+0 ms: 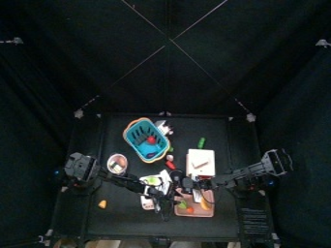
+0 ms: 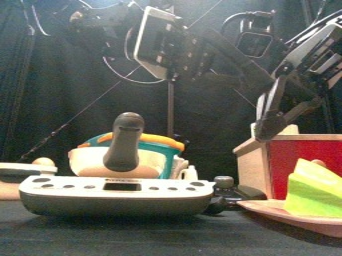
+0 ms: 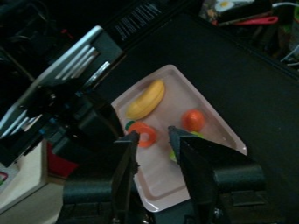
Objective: Grab starfruit bottom
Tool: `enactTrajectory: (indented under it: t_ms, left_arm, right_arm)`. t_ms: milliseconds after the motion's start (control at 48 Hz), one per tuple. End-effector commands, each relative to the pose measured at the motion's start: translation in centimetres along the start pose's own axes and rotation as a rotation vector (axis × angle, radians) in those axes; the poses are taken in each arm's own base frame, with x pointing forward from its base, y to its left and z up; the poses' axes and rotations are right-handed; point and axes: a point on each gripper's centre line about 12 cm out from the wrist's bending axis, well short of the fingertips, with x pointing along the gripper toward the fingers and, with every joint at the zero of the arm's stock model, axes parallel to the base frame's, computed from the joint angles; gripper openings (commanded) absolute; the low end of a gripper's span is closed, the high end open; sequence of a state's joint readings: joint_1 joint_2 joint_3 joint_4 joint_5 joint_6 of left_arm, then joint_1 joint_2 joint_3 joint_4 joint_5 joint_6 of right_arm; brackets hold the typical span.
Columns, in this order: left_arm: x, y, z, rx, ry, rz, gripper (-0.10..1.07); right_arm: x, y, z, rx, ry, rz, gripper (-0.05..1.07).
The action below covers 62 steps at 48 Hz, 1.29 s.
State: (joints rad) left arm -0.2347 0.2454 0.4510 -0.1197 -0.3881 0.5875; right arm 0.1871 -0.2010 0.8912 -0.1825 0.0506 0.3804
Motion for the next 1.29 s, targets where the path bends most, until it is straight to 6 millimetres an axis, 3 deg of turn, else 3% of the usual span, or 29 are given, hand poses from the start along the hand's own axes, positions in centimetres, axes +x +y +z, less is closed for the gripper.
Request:
enactTrajectory:
  t_ms: [0,312,458,646,792,1083,1271]
  left_arm:
    - [-2.7,1.8,3.0,-0.029,-0.116,0.079,0.76]
    - [-8.0,2.3,1.5,-0.091,-0.121,0.139,0.76]
    - [-11.2,3.0,1.3,-0.137,-0.154,0.198,0.76]
    - [-15.1,3.9,-1.4,-0.172,-0.121,0.261,0.76]
    - [-17.8,4.1,-2.7,-0.177,-0.108,0.284,0.76]
    - [-25.3,5.8,-5.0,-0.157,-0.146,0.437,0.76]
    - [-27.4,5.4,-5.9,-0.157,-0.165,0.469,0.76]
  right_arm:
    - [-1.0,0.0,2.0,-0.001,-0.061,0.001,0.47]
    - [-0.4,-1.5,6.3,0.097,-0.142,-0.028,0.48]
    - [1.0,-1.2,9.0,0.253,-0.158,-0.006,0.49]
    - [2.1,-2.2,11.1,0.531,-0.119,0.009,0.49]
    - [1.8,-3.1,11.6,0.669,-0.111,0.018,0.49]
    - [2.2,-4.5,12.5,0.989,-0.127,0.064,0.49]
    - [4.2,-4.7,13.3,1.121,-0.111,0.073,0.49]
